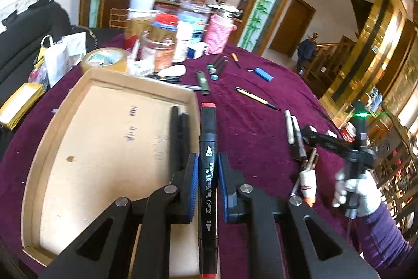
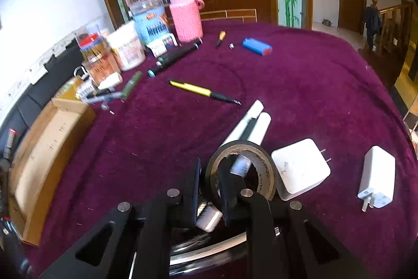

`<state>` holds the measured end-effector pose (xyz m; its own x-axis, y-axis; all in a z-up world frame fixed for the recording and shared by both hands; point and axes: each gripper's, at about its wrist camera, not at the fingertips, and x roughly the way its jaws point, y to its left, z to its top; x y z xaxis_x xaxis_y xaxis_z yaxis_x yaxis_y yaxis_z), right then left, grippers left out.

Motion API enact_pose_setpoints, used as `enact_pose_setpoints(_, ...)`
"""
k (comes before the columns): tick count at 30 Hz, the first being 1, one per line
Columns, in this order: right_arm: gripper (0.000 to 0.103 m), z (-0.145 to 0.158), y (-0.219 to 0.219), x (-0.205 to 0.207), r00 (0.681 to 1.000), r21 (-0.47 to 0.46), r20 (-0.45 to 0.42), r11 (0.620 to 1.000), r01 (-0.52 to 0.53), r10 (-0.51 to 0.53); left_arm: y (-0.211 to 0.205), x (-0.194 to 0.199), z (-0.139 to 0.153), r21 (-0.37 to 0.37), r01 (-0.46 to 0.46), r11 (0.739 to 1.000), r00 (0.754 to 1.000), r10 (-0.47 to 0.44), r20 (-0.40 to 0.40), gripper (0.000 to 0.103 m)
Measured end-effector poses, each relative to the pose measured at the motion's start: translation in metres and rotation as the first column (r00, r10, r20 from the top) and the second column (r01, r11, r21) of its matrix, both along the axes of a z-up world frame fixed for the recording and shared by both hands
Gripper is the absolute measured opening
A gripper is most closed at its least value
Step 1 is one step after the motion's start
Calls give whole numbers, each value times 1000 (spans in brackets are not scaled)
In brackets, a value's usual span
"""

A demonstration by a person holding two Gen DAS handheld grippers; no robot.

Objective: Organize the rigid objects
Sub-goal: 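Carry the red-capped marker to the tray with left tool while right tool grasps the black tape roll, then release the marker and tape roll into the tray, opening both tools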

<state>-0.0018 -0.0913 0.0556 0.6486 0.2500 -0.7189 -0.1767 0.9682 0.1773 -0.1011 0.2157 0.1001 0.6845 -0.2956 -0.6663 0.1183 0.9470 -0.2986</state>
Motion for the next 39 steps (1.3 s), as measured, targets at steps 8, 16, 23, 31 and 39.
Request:
enact_pose_setpoints(8, 15, 51, 68, -14, 985, 93, 28, 981, -170, 168, 44, 47, -19, 41, -82, 996, 990, 86, -112, 14)
enact_pose_setpoints(16, 15, 48, 197, 3, 928, 175, -33, 916, -361, 372, 67, 104, -47, 56, -104, 993, 973, 114, -200, 14)
enact_pose_setpoints(23, 16, 17, 265, 38, 905, 211, -139, 905, -370, 402, 82, 111, -59, -13, -129, 992, 967, 123, -223, 15)
enact_pose_setpoints(31, 16, -6, 291, 56, 908, 170, -193, 924, -343, 373, 107, 71, -32, -79, -132, 988, 984, 121, -132, 39)
enact_pose_setpoints(39, 39, 6, 277, 58, 927, 209, -175, 932, -295, 333, 118, 38, -8, -130, -170, 977, 985, 163, -65, 60)
